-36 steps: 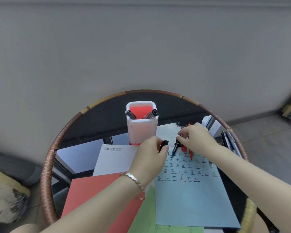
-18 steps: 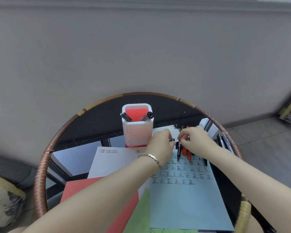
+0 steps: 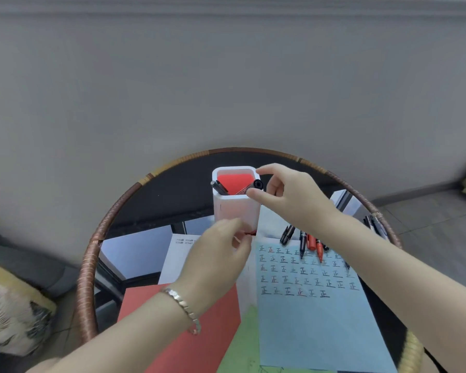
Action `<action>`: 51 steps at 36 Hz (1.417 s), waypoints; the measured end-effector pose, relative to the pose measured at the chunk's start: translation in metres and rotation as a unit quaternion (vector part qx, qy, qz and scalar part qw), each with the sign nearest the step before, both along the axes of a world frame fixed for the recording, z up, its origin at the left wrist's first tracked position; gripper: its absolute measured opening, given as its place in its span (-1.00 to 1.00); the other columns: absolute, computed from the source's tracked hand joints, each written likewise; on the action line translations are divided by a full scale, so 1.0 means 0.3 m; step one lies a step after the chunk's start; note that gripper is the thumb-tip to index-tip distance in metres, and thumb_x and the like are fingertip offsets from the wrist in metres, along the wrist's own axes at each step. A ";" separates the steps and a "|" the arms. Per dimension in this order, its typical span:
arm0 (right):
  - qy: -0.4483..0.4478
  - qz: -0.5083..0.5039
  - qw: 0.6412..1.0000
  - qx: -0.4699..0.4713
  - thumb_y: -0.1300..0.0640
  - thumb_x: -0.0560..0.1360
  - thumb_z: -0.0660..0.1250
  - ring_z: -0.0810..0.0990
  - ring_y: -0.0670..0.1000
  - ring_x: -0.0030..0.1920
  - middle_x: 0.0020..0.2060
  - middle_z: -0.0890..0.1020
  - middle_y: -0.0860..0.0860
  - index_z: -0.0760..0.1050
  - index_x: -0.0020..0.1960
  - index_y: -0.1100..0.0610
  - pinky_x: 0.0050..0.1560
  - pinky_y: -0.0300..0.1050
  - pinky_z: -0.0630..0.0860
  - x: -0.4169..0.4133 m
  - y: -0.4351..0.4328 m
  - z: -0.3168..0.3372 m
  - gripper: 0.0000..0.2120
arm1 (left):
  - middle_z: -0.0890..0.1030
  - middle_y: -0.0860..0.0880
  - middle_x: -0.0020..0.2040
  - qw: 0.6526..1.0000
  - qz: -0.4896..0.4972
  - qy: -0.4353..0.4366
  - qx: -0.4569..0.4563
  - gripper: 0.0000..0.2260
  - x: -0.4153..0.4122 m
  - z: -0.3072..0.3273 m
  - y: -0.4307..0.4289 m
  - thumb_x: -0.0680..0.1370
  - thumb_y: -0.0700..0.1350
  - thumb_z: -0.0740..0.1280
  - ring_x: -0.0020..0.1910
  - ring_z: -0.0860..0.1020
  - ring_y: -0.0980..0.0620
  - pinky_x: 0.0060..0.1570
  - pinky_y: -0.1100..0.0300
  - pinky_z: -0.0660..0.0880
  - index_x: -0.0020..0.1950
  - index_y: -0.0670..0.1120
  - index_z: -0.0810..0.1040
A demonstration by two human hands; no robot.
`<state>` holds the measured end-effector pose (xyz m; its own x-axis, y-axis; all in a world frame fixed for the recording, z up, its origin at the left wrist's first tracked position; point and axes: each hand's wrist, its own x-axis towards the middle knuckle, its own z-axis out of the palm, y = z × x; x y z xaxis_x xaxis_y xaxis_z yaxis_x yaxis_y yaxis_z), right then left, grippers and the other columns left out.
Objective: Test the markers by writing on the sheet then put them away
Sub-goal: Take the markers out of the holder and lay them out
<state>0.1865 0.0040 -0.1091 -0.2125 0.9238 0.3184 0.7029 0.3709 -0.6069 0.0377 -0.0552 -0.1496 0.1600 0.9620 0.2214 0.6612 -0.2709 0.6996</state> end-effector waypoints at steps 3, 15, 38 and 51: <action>-0.026 -0.023 0.999 0.001 -0.04 0.47 0.32 0.42 -0.14 -0.38 -0.39 0.47 -0.09 0.48 0.14 0.06 -0.35 -0.22 0.34 -0.028 0.015 -0.012 -0.70 | 0.52 0.18 -0.16 0.999 0.028 -0.011 0.036 -0.84 -0.059 0.015 -0.018 0.53 -0.14 0.23 -0.13 0.48 0.25 -0.12 0.23 0.46 0.05 0.00 0.55; 0.228 -0.042 0.960 0.155 0.13 0.51 0.27 0.53 0.08 -0.28 -0.30 0.58 0.12 0.50 -0.08 -0.02 -0.23 -0.08 0.51 0.001 -0.134 0.137 -0.93 | 0.42 0.05 0.23 0.977 0.012 -0.087 0.192 -0.65 -0.084 0.069 -0.021 0.48 -0.11 0.21 0.24 0.36 0.16 0.19 0.20 0.39 0.27 -0.05 0.39; 0.372 -0.072 0.911 -0.162 0.08 0.53 0.24 0.41 -0.12 -0.51 -0.61 0.44 -0.11 0.41 -0.35 0.15 -0.34 -0.23 0.40 0.001 -0.274 -0.037 -0.71 | 0.40 0.17 -0.20 0.988 -0.153 0.005 -0.009 -0.87 0.063 0.049 -0.061 0.61 -0.06 0.07 -0.17 0.39 0.19 -0.21 0.37 0.30 -0.06 0.06 0.38; 0.424 -0.004 0.897 -0.125 0.07 0.52 0.22 0.39 -0.14 -0.45 -0.54 0.43 -0.08 0.46 -0.46 0.01 -0.35 -0.29 0.38 -0.010 -0.287 -0.091 -0.63 | 0.48 0.06 -0.29 0.975 -0.188 0.040 0.110 -0.80 0.047 0.044 -0.078 0.54 0.02 0.02 -0.36 0.42 0.01 -0.34 0.06 0.39 -0.09 -0.01 0.39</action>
<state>0.1835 -0.0822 -0.1363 0.0158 0.9893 0.1450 -0.0485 0.1456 -0.9882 0.0517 -0.0787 -0.1365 0.5178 0.7624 0.3881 0.5359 -0.6427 0.5475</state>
